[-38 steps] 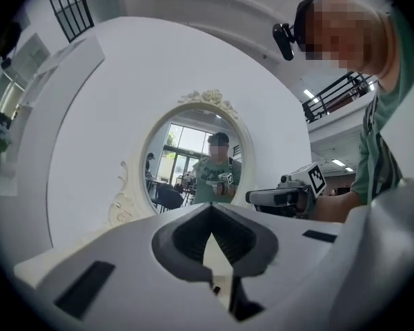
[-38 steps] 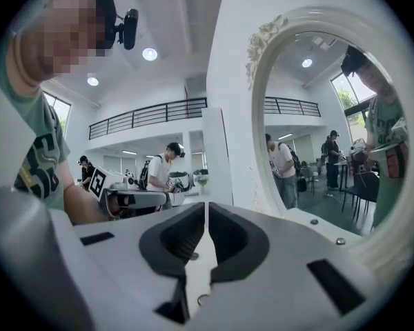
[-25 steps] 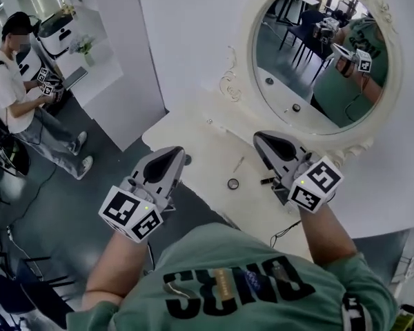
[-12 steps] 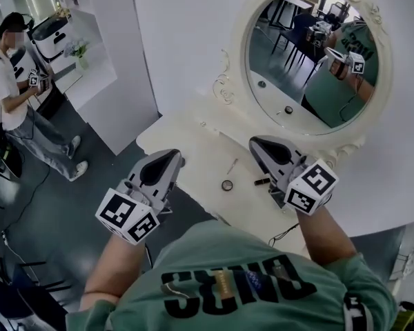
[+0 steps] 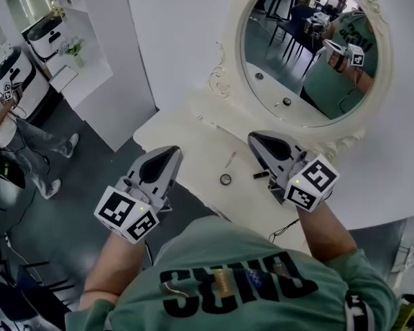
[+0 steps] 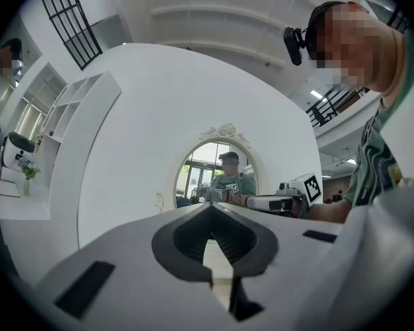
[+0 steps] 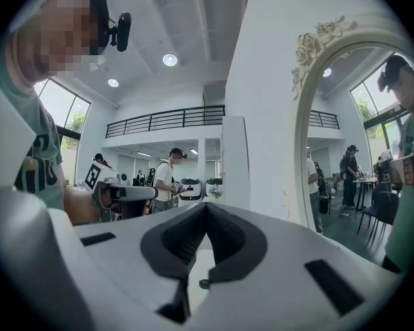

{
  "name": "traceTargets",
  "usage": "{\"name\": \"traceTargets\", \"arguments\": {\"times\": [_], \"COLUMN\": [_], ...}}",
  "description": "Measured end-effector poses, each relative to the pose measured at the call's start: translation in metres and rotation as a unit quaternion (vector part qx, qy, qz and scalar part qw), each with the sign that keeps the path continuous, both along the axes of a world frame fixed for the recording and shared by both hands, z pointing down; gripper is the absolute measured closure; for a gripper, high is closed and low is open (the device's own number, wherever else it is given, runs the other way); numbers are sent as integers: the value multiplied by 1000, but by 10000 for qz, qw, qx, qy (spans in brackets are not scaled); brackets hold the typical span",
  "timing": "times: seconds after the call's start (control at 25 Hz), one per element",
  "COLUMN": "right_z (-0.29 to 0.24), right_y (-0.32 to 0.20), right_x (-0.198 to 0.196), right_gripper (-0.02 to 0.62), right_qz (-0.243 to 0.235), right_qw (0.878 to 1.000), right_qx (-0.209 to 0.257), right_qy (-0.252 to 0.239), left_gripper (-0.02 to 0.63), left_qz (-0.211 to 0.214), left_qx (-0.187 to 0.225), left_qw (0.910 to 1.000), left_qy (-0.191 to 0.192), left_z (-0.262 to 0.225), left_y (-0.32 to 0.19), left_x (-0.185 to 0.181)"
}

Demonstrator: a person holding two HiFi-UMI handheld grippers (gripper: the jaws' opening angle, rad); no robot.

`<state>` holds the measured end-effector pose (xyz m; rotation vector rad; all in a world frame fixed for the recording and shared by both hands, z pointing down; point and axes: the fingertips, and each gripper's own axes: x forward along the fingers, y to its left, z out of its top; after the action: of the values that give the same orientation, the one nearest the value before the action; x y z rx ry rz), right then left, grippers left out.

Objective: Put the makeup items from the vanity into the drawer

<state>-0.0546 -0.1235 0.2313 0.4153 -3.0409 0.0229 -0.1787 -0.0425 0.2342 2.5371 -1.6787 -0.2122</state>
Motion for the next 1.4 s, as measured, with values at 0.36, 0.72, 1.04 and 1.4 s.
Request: {"name": "traceTargets", "arguments": {"times": [0.36, 0.72, 1.04, 1.4], "right_z": [1, 4, 4, 5], "right_y": [3, 3, 3, 4], "right_x": [4, 8, 9, 8], "right_gripper": [586, 586, 586, 586], "right_qz": [42, 58, 36, 1], "right_qw": [10000, 10000, 10000, 10000], "right_qx": [6, -24, -40, -24], "right_qy": [24, 36, 41, 90], "left_gripper": [598, 598, 598, 598], "left_qz": [61, 88, 84, 103], "left_qx": [-15, -54, -62, -68], "left_qw": [10000, 9999, 9999, 9999], "left_qy": [-12, 15, 31, 30], "left_z": [0, 3, 3, 3], "left_y": [0, 0, -1, -1], "left_x": [4, 9, 11, 13]}}
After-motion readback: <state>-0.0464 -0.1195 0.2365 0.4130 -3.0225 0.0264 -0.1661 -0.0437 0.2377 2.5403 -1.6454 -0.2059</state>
